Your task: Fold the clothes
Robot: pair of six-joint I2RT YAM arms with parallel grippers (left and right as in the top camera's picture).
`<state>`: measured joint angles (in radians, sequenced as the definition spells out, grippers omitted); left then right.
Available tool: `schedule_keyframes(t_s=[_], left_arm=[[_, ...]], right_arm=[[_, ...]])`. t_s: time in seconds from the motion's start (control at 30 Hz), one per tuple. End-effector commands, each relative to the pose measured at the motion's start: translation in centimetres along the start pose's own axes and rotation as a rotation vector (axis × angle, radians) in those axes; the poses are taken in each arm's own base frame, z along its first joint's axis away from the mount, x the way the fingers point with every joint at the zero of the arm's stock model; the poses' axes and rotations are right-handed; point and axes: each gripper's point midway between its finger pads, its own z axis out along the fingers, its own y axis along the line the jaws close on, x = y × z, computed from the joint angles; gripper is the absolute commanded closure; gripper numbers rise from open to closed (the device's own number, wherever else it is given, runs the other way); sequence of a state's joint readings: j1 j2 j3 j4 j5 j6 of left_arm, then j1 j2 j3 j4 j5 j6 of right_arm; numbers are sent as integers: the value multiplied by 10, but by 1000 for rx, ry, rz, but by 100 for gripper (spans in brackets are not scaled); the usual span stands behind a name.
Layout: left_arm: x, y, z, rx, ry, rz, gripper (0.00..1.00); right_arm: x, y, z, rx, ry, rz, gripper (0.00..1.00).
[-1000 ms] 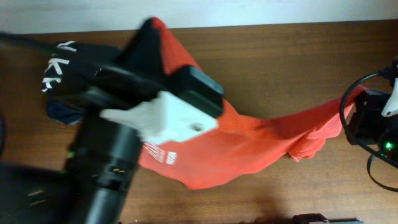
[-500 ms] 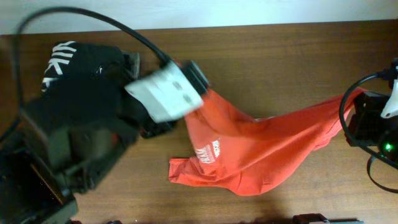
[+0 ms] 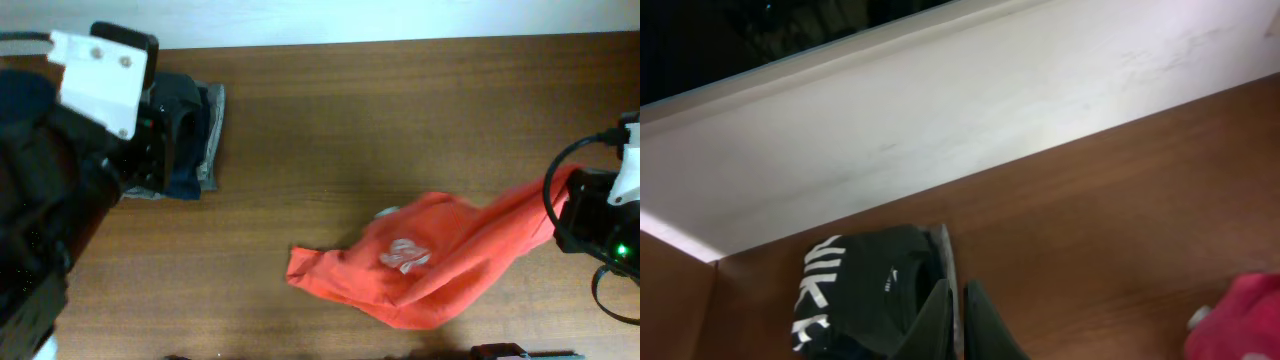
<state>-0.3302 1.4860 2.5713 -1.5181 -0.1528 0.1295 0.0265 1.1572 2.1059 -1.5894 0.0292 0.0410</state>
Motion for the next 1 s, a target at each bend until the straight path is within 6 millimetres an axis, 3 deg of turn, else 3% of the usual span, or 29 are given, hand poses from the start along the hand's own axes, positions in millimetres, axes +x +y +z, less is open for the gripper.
schedule_keyframes(t_s=[0.0, 0.03, 0.1, 0.23, 0.3, 0.4, 0.5, 0.57, 0.67, 0.73, 0.97], left_arm=[[6, -7, -26, 62, -21, -29, 94], [10, -18, -22, 122, 0, -26, 93], [23, -47, 6, 266, 96, -24, 87], [47, -68, 51, 342, 243, -28, 83], [51, -70, 64, 347, 269, -13, 83], [38, -67, 63, 336, 211, -5, 78], [19, -62, 43, 325, 113, -5, 69], [15, -59, 28, 320, 78, -5, 61], [25, -60, 21, 326, 112, -21, 56], [28, -70, 25, 381, 136, -33, 55], [46, -108, 60, 575, 265, -66, 54]], right_arm=[[-9, -3, -15, 11, -63, 4, 96], [-8, -2, -15, 8, -60, 4, 96], [-9, -2, -14, 9, -60, 3, 96], [-12, 2, -14, -17, -73, 0, 96], [-20, 20, -14, -121, -99, -27, 96], [-39, 50, -14, -295, -156, -63, 96], [-56, 76, -19, -448, -222, -124, 96], [-69, 103, -37, -617, -313, -222, 96], [-76, 118, -62, -706, -417, -349, 96], [-75, 129, -83, -772, -489, -460, 96], [-88, 134, -111, -790, -618, -538, 96]])
